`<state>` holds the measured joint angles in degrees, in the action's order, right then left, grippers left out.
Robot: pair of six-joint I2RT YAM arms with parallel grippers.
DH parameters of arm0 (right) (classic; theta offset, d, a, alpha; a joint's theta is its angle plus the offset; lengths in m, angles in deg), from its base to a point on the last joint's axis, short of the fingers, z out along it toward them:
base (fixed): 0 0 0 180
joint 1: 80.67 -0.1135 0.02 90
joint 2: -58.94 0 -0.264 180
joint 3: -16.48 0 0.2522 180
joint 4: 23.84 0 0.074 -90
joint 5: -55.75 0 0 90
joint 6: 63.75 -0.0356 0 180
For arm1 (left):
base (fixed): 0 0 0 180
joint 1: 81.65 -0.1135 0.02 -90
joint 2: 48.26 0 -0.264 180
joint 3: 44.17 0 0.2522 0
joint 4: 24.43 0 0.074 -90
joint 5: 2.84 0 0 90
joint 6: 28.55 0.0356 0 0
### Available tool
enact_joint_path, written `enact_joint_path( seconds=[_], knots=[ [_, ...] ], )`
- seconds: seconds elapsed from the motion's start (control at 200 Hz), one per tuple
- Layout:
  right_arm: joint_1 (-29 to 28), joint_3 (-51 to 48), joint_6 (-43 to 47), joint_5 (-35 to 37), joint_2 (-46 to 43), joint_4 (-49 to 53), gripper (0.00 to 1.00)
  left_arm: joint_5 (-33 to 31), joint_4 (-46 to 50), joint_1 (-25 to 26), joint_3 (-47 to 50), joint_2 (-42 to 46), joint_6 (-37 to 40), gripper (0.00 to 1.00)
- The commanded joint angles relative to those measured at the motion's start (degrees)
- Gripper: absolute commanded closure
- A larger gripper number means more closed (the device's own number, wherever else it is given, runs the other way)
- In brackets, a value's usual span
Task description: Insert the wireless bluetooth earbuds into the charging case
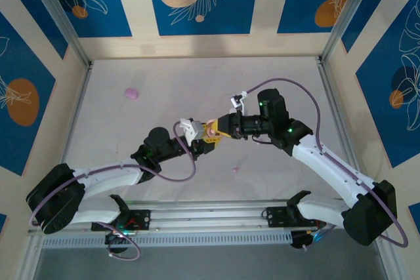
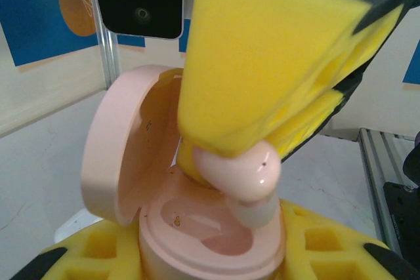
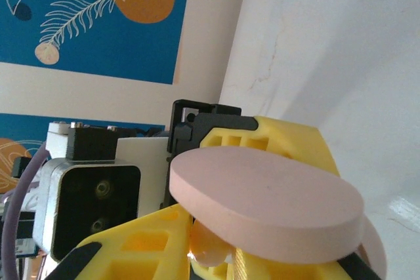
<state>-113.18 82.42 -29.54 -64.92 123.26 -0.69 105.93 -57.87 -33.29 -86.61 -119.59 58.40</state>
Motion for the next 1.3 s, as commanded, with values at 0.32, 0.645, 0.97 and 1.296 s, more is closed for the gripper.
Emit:
enact_joint_path(
  seconds=[0.32, 0.645, 0.97, 1.296],
  knots=[
    [-3.29, 4.62, 5.98, 7.68, 1.22, 8.02, 0.78, -1.23, -3.86, 1.04, -1.55, 0.76, -1.47, 0.69],
    [-4.88, 7.0, 8.49, 12.15, 2.26, 13.77, 0.75, -1.76, -4.31, 1.12, -1.28, 1.28, -1.53, 0.69],
    [-6.03, 9.29, 10.17, 15.33, 3.1, 18.31, 0.74, -1.98, -3.95, 1.21, -1.28, 1.74, -1.35, 0.68],
    [-6.51, 11.62, 11.99, 14.47, 2.63, 22.34, 0.7, -2.42, -3.69, 1.21, -1.28, 1.81, -0.95, 0.68]
  ],
)
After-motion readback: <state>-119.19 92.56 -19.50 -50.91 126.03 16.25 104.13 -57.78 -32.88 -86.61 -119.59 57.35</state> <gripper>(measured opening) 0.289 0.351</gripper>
